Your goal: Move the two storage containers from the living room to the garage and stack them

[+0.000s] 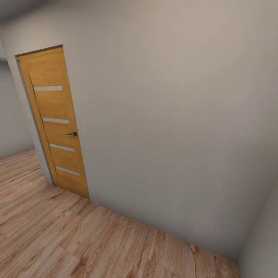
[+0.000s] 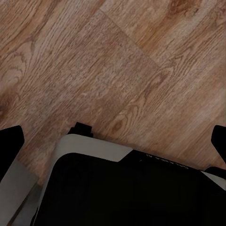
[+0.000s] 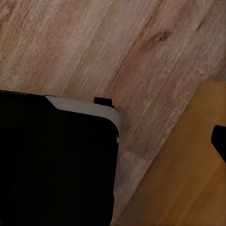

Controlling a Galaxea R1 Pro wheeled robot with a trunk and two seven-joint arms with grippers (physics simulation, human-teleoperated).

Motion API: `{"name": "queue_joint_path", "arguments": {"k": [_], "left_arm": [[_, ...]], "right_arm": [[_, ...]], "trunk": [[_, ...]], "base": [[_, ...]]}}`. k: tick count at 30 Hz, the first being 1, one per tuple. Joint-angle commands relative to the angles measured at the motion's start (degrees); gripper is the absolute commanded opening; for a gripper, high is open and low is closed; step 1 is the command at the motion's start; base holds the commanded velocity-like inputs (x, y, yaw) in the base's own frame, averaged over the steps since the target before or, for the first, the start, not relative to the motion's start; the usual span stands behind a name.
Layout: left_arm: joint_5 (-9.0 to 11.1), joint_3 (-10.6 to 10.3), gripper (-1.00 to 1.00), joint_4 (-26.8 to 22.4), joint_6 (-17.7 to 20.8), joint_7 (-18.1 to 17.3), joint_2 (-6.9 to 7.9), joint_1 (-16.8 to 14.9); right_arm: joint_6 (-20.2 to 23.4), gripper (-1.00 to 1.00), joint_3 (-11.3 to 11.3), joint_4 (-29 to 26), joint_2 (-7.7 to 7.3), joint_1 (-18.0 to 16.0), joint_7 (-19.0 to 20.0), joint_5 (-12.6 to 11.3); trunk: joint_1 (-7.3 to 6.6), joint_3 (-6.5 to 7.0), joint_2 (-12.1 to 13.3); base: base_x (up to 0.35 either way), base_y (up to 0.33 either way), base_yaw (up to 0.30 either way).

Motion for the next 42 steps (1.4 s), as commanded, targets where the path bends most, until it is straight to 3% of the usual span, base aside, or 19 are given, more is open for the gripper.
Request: {"name": "queue_joint_path", "arguments": {"k": [1, 10, 25, 42], "left_arm": [[0.5, -0.5, 1.0, 0.0, -0.1, 0.2, -0.03, 0.0], [0.5, -0.4, 1.0, 0.0, -0.2, 0.3, -0.03, 0.0], [0.4, -0.4, 1.0, 0.1, -0.1, 0.2, 0.23, 0.0], [0.4, -0.4, 1.0, 0.1, -0.1, 0.2, 0.19, 0.0]], "right_arm": [[-0.3, 1.0, 0.4, 0.2, 0.02, -0.1, -0.2, -0.1], [-0.3, 1.0, 0.4, 0.2, 0.02, -0.1, -0.2, -0.1], [-0.3, 1.0, 0.2, 0.2, 0.11, -0.1, -0.3, -0.1], [-0.3, 1.0, 0.6, 0.2, 0.04, -0.1, -0.5, 0.0]], "trunk": [[0.02, -0.11, -0.1], [0.02, -0.11, -0.1], [0.02, -0.11, -0.1], [0.02, -0.11, -0.1]], "base": [[0.0, 0.0, 0.0], [0.003, 0.0, 0.0], [0.298, -0.027, 0.005], [0.064, -0.021, 0.251]]}}
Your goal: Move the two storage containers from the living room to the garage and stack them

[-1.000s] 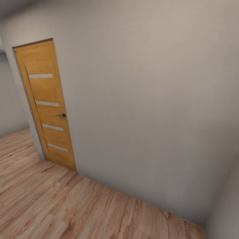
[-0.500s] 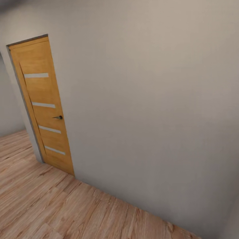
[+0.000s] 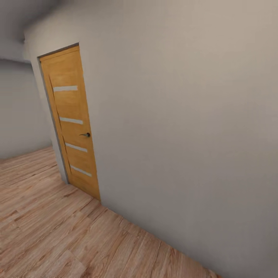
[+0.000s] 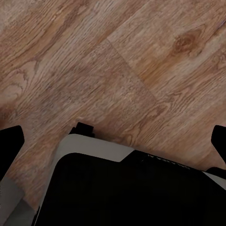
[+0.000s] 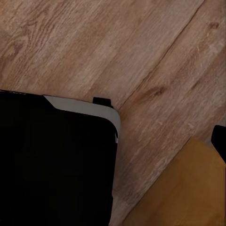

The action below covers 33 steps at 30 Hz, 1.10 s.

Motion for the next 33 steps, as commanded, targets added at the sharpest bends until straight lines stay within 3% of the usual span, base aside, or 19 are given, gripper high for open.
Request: {"name": "queue_joint_path", "arguments": {"k": [1, 33], "left_arm": [[0.4, -0.5, 1.0, 0.0, -0.1, 0.2, 0.0, -0.1], [0.2, -0.5, 1.0, 0.0, -0.1, 0.2, 0.19, -0.1]], "right_arm": [[-0.3, 1.0, 0.4, 0.2, 0.02, -0.1, -0.2, -0.1], [-0.4, 1.0, 0.2, 0.2, 0.01, -0.1, -0.6, -0.1]], "trunk": [[0.04, -0.1, -0.1], [0.04, -0.1, -0.1]], "base": [[0.231, 0.0, 0.276], [0.312, 0.0, 0.276]]}}
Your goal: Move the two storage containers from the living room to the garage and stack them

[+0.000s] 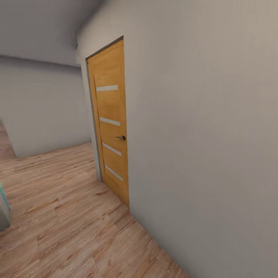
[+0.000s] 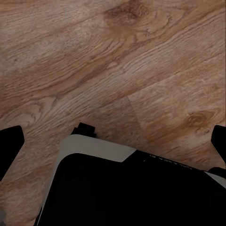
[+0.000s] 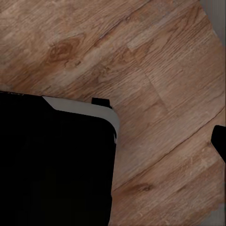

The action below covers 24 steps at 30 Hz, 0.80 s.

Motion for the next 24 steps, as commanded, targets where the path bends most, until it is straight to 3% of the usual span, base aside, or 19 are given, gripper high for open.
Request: {"name": "queue_joint_path", "arguments": {"k": [1, 8, 24], "left_arm": [[0.4, -0.5, 1.0, 0.0, -0.1, 0.2, -0.03, -0.1], [0.5, -0.4, 1.0, 0.0, -0.2, 0.2, -0.03, -0.1], [0.5, -0.4, 1.0, 0.0, -0.3, 0.2, -0.03, -0.1]], "right_arm": [[-0.3, 1.0, 0.4, 0.2, 0.02, -0.1, -0.2, -0.1], [-0.4, 1.0, 0.4, 0.2, 0.02, -0.1, -0.3, -0.2], [-0.3, 1.0, 0.4, 0.2, 0.02, -0.1, -0.4, -0.1]], "trunk": [[0.05, -0.1, -0.1], [0.05, -0.1, -0.1], [0.05, -0.1, -0.1]], "base": [[0.298, 0.0, 0.276], [0.217, 0.0, 0.276], [0.008, 0.0, 0.276]]}}
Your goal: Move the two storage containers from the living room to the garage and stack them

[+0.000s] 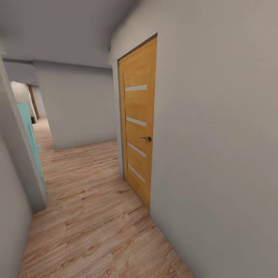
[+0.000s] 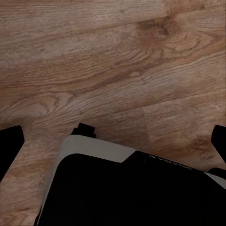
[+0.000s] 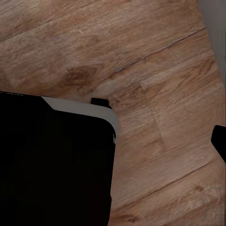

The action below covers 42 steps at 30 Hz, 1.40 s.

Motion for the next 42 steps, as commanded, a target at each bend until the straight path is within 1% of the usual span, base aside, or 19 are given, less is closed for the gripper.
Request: {"name": "queue_joint_path", "arguments": {"k": [1, 42], "left_arm": [[0.4, -0.5, 1.0, 0.0, -0.2, 0.2, -0.03, -0.1], [0.5, -0.5, 1.0, 0.0, -0.2, 0.2, -0.03, -0.1]], "right_arm": [[-0.3, 1.0, 0.4, 0.2, 0.02, -0.1, -0.2, -0.1], [-0.2, 1.0, 0.5, 0.2, 0.02, -0.1, -0.2, -0.1]], "trunk": [[0.02, -0.11, -0.1], [0.02, -0.11, -0.1]], "base": [[0.0, 0.0, 0.276], [0.0, 0.0, 0.276]]}}
